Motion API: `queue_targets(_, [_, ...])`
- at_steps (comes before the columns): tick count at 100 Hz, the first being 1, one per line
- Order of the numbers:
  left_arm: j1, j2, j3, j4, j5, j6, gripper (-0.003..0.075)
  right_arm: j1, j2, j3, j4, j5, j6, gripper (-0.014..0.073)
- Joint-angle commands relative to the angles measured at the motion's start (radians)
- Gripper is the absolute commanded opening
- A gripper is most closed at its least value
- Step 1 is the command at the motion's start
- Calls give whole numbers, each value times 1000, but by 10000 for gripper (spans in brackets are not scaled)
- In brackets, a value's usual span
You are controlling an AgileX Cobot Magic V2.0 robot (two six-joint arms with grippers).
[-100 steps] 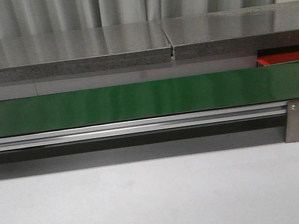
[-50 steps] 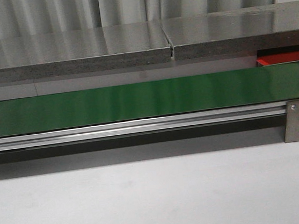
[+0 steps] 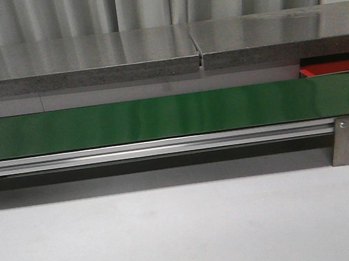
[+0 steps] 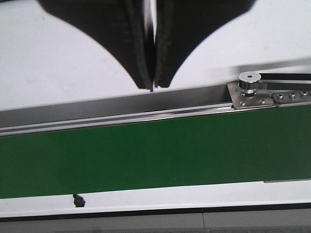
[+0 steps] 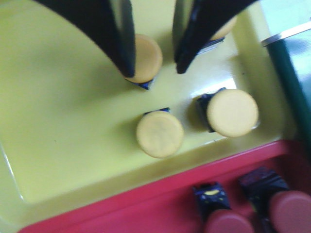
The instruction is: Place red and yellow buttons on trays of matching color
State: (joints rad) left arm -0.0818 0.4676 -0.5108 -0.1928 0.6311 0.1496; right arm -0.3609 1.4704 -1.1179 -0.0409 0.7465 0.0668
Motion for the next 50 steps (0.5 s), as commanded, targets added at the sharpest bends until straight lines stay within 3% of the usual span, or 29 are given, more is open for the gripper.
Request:
queue_targets(1, [-9,2,-27,-16,-71,0,-19,42,-73,-24,-11,-26,-14,5])
queue_targets(10, [-9,2,-27,-16,-71,0,-19,108,-96,-24,-11,-17,-14,-127])
queue_targets(50, [-9,2,-27,-16,-71,0,-19,369,-159,-22,-11,-60,-17,-121])
